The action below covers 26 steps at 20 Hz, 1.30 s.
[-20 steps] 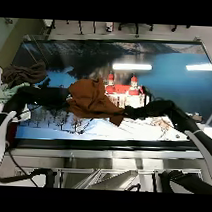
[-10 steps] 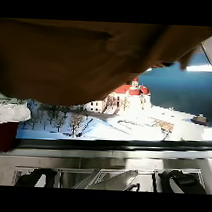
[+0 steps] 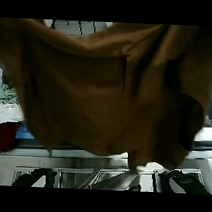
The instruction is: Fold the shirts.
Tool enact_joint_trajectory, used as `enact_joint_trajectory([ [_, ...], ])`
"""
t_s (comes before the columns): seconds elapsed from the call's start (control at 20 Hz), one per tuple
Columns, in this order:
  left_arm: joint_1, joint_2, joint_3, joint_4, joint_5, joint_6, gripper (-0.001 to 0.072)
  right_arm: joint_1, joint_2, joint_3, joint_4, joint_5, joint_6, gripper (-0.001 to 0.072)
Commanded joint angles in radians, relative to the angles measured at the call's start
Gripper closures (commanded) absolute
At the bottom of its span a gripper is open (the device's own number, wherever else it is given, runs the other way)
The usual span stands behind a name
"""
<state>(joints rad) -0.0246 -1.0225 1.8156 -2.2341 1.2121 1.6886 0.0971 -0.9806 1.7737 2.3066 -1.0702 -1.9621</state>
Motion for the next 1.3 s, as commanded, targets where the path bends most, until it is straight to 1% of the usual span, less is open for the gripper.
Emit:
enact_joint_trajectory([
  [0.0,-0.126,-0.204,-0.203,0.152,-0.082,0.017,0.0696,-0.004,-0.251,-0.021,-0.073,-0.040,-0.006,0.0691],
  [0.1,-0.145,-0.360,-0.275,0.201,-0.192,0.033,0.0697,-0.016,-0.433,-0.023,-0.081,-0.026,-0.002,0.0691],
  [0.15,-0.137,-0.455,-0.283,0.197,-0.249,0.042,0.0697,-0.029,-0.527,-0.023,-0.077,0.001,0.011,0.0691],
  [0.2,-0.123,-0.549,-0.263,0.190,-0.272,0.042,0.0697,-0.040,-0.609,-0.023,-0.067,0.032,0.032,0.0691],
  [0.3,-0.104,-0.742,-0.150,0.165,-0.224,0.042,0.0697,-0.082,-0.754,-0.023,0.039,0.066,0.039,0.0691],
  [0.35,-0.094,-0.832,-0.079,0.122,-0.188,0.042,0.0697,-0.104,-0.811,-0.022,0.100,0.066,0.039,0.0690],
  [0.45,-0.094,-0.956,0.040,0.056,-0.153,0.042,0.0696,-0.132,-0.875,-0.022,0.114,0.061,0.040,0.0690],
  [0.5,-0.094,-0.993,0.084,0.059,-0.153,0.042,0.0697,-0.142,-0.887,-0.022,0.114,0.053,0.040,0.0689],
  [0.55,-0.095,-1.017,0.119,0.059,-0.146,0.035,0.0695,-0.154,-0.889,-0.022,0.114,0.042,0.040,0.0666],
  [0.6,-0.095,-1.032,0.155,0.059,-0.116,0.033,0.0503,-0.167,-0.882,-0.018,0.113,0.021,0.040,0.0491],
  [0.65,-0.094,-1.035,0.186,0.060,-0.071,0.030,0.0143,-0.188,-0.871,-0.008,0.110,-0.018,0.040,0.0299],
  [0.7,-0.082,-1.034,0.218,0.061,-0.013,0.028,0.0009,-0.214,-0.855,0.005,0.097,-0.068,0.040,0.0284],
  [0.8,-0.044,-1.017,0.281,0.062,0.152,-0.003,0.0009,-0.286,-0.803,0.015,0.050,-0.190,0.054,0.0283],
  [0.85,-0.012,-0.985,0.268,0.062,0.218,-0.039,0.0009,-0.325,-0.775,0.015,-0.004,-0.258,0.071,0.0283],
  [0.9,0.022,-0.940,0.217,0.061,0.263,-0.060,0.0009,-0.358,-0.752,0.013,-0.070,-0.334,0.091,0.0284],
  [1.0,0.076,-0.843,0.066,0.066,0.346,-0.060,0.0010,-0.394,-0.714,-0.028,-0.180,-0.441,0.105,0.0286],
  [1.05,0.092,-0.785,-0.044,0.071,0.363,-0.059,0.0010,-0.401,-0.688,-0.080,-0.221,-0.470,0.103,0.0286],
  [1.1,0.100,-0.719,-0.180,0.069,0.349,-0.057,0.0010,-0.401,-0.661,-0.139,-0.260,-0.480,0.104,0.0286],
  [1.25,0.104,-0.540,-0.624,0.069,0.193,-0.046,0.0010,-0.398,-0.556,-0.327,-0.372,-0.452,0.084,0.0285],
])
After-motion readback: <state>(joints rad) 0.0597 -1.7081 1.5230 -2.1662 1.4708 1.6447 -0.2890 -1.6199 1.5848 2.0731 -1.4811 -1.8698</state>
